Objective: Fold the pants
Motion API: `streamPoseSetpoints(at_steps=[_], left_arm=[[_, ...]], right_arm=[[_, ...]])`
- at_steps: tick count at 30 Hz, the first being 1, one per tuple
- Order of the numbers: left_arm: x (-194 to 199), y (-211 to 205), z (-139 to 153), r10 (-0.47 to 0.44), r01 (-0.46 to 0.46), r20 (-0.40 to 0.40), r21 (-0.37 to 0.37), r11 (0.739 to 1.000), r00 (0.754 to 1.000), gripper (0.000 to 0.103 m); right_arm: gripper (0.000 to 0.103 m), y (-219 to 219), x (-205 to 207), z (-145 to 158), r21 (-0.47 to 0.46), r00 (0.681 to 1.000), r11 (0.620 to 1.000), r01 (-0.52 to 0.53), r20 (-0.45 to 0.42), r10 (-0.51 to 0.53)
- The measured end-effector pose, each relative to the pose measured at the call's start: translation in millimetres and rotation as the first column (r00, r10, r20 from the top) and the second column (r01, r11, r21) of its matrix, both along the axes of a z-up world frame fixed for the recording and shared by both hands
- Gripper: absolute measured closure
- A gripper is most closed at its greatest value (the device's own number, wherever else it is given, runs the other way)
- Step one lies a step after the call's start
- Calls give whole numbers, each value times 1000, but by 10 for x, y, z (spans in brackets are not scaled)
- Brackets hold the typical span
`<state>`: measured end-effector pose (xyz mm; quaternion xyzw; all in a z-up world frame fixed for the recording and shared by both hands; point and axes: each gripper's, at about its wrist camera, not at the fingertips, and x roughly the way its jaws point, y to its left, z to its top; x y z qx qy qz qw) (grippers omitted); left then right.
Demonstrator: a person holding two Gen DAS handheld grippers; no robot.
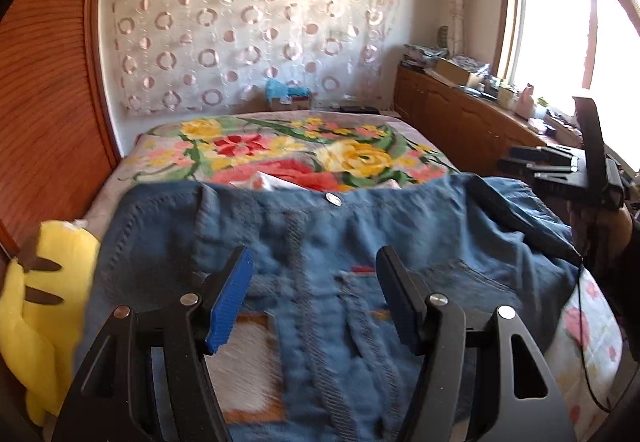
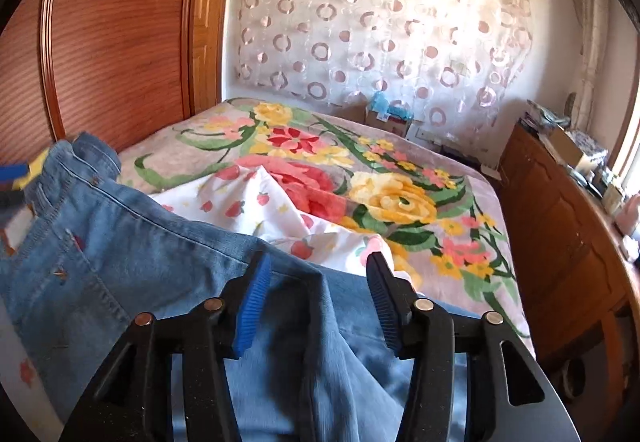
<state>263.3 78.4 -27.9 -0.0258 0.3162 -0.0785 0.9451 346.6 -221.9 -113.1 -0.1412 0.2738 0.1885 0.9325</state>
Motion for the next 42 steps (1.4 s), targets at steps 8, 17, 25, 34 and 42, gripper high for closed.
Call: streamPoseSetpoints(at_steps=[8, 17, 25, 34, 42], left_arm=[[-107, -411, -211, -126, 127, -21, 27, 992, 992, 38], [-195, -614, -350, -203, 205, -47, 52, 977, 978, 38], [-227, -625, -366, -207, 209, -50, 59, 976, 977, 38], [-234, -615, -386, -202, 205, -51, 52, 977, 978, 38], [-233, -618, -398, -192, 194, -47, 53, 979, 980, 38]], right_arm=[[51, -531, -646, 97, 64, 996, 996, 56, -71, -51], [51, -926, -1116, -3, 43, 970, 984, 173, -179, -163], [51, -908, -1198, -155, 63, 946, 978, 199, -273, -175], [94, -890, -1079, -170, 39, 948, 985, 167, -280, -150], [96, -1100, -754, 349, -14, 970, 977, 212, -120, -212]])
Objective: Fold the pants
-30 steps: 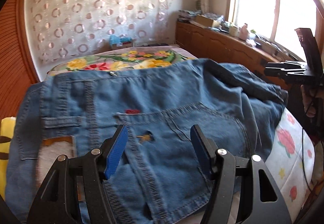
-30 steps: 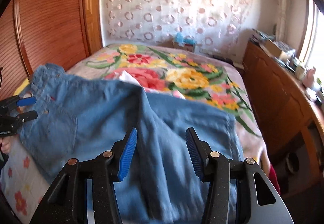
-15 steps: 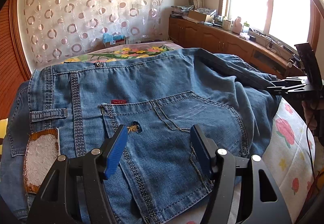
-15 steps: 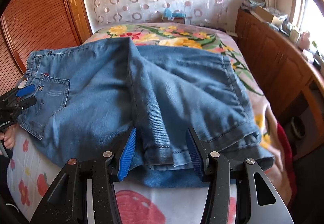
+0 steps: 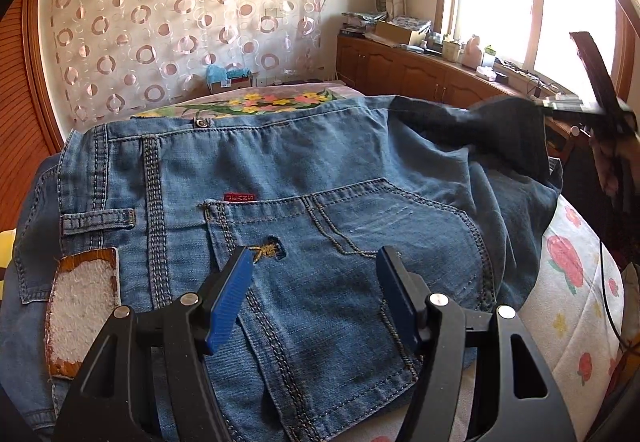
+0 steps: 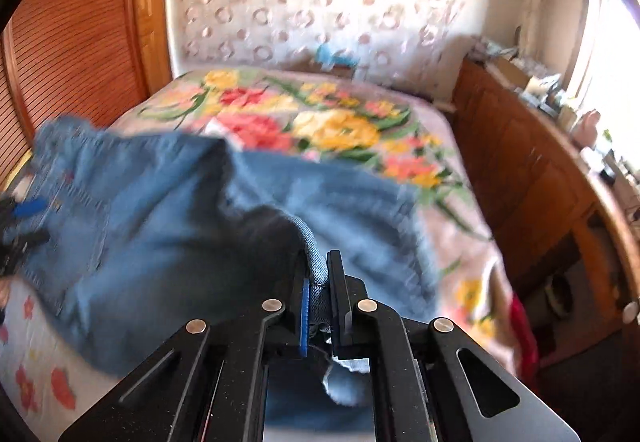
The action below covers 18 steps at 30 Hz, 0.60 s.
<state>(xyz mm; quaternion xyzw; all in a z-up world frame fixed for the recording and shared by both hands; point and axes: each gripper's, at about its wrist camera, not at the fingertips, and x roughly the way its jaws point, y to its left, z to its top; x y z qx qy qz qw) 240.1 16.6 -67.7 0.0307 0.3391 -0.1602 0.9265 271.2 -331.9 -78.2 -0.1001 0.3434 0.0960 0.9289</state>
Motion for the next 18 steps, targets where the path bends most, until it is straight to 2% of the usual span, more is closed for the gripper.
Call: streamPoseSetpoints(at_steps=[5, 11, 18], left_arm=[[17, 47, -7, 15, -16, -3, -15, 1000, 1000, 38], [2, 57, 6, 21, -21, 1, -23, 1000, 1000, 38], [4, 84, -5, 23, -23, -5, -25, 999, 1000, 38]], right_arm=[[96, -170, 271, 196, -19, 995, 998, 63, 74, -61], [96, -256, 591, 186, -64, 993, 993, 102, 69, -98], [96, -10, 938, 147, -102, 993, 989, 109, 56, -104]])
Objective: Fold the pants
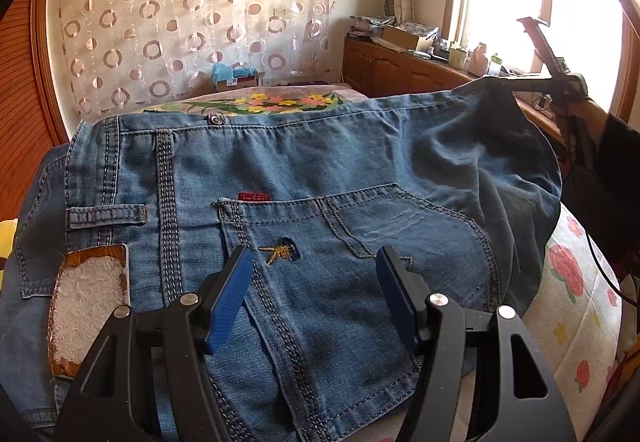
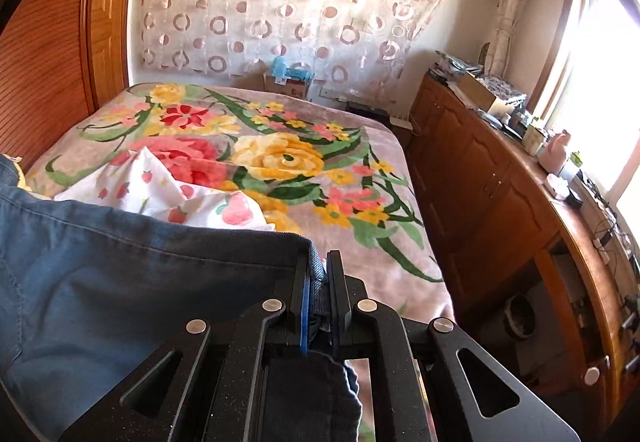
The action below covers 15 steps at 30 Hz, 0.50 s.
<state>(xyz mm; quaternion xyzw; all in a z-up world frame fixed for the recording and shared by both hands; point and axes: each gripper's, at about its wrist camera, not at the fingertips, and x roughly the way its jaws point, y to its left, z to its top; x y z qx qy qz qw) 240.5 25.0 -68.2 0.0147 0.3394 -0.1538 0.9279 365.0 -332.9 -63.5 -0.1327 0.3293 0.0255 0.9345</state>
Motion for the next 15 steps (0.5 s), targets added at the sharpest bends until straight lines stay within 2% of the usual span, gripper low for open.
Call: streamPoseSetpoints(at_steps=[8, 15], left_arm=[[-9, -10, -15, 0, 0, -7, 6, 1000, 1000, 38], [0, -32, -17, 2, -2, -13, 14, 1000, 1000, 38]], right_arm=[[96, -23, 379, -167, 14, 997, 998, 59, -40, -58], [95, -58, 325, -102, 50, 998, 997, 59, -22, -58]])
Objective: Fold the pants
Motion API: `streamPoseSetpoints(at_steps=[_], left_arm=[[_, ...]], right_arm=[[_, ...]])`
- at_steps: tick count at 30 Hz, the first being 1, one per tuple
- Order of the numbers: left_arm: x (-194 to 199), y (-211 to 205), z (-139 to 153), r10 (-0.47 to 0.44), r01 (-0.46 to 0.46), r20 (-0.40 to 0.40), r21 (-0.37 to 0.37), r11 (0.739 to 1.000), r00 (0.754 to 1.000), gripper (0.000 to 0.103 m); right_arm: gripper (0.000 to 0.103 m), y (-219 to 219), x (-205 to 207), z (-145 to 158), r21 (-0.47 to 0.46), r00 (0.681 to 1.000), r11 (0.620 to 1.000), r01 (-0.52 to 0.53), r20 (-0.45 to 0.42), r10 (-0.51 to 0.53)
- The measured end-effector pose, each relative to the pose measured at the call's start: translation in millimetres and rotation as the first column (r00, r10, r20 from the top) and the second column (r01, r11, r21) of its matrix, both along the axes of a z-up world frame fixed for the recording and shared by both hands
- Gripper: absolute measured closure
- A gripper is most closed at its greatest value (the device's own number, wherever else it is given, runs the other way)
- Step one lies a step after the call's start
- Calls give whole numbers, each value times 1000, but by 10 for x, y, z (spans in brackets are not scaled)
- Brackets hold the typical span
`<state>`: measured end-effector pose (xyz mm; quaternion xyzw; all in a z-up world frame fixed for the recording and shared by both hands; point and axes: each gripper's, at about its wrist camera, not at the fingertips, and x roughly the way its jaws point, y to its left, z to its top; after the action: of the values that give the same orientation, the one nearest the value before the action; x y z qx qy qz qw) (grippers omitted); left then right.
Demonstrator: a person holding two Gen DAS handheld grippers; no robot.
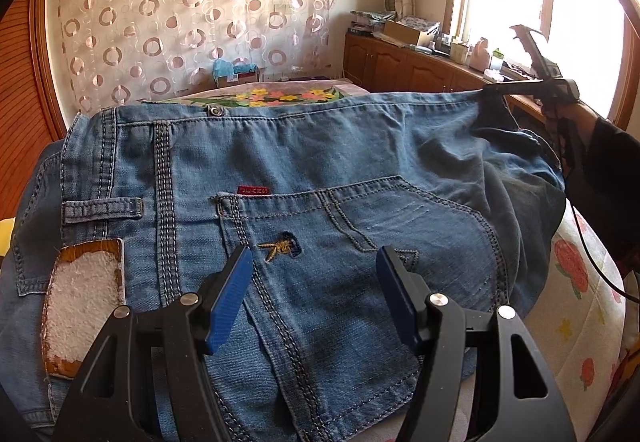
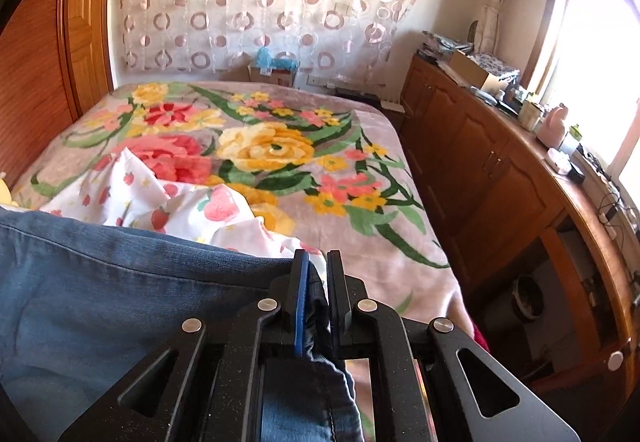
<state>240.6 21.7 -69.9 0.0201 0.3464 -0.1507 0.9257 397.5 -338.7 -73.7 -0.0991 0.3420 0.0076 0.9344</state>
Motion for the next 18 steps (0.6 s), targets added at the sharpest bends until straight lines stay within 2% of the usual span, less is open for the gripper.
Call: streamPoseSetpoints(at_steps=[1, 2, 3, 6, 11, 18], left_arm=[[-1, -5, -1, -1, 1, 0, -1, 1000, 1000, 38], [3, -5, 0, -1, 1, 0, -1, 1000, 1000, 38], [1, -7, -1, 0, 0, 0, 0, 1000, 1000, 38], [2, -17, 6, 0, 0, 2, 2, 1000, 1000, 38], [0, -28, 5, 0, 0, 6, 9, 1000, 1000, 38], [-2, -64, -19, 4, -4, 8, 36, 999, 1000, 38]], right_arm=[[83, -17, -33, 19, 6, 1000, 1000, 1, 3, -1], [66, -41, -78, 31, 4, 1000, 1000, 12, 7, -12], [61, -65, -136, 25, 8, 1000, 1000, 19, 11, -20], [59, -141, -378, 32, 57, 1000, 998, 4, 7, -5], [41, -287, -859, -41, 87, 999, 996, 16, -39, -13], [36, -563, -1368, -241, 167, 993, 983, 76, -102, -59]])
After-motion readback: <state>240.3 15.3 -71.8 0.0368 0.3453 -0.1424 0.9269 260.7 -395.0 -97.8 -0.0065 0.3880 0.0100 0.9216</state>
